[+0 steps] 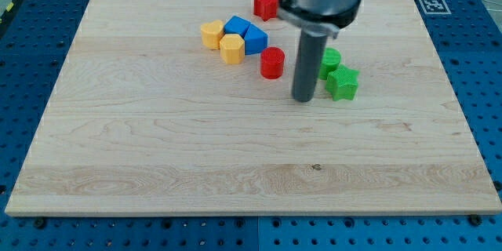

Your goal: Put the red circle to the left of the green circle

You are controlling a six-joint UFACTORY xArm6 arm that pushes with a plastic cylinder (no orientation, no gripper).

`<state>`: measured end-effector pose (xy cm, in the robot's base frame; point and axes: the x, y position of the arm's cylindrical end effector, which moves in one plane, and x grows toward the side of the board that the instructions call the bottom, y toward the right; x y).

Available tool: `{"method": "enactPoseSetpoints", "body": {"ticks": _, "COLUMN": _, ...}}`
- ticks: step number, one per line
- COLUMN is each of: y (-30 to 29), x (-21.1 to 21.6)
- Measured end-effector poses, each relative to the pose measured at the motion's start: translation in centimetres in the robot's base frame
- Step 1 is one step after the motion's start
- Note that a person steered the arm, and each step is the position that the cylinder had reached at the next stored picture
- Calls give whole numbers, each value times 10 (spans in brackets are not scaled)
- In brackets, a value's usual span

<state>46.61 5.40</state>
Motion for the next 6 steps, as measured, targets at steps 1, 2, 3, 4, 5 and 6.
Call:
{"method": "enactPoseSetpoints", "body": {"ticks": 1, "y": -54, "x": 0}}
{"method": "enactPoseSetpoints", "body": {"ticks": 2, "y": -64, "x": -36}}
{"method": "enactPoseSetpoints", "body": {"ticks": 3, "y": -35, "x": -59}}
{"method": "enactPoseSetpoints", "body": {"ticks": 4, "y": -5, "x": -55}}
{"method": "enactPoseSetpoints", "body": {"ticks": 5, "y": -2, "x": -40}}
{"method": "enactPoseSetpoints", "body": {"ticks": 6, "y": 17, "x": -36}}
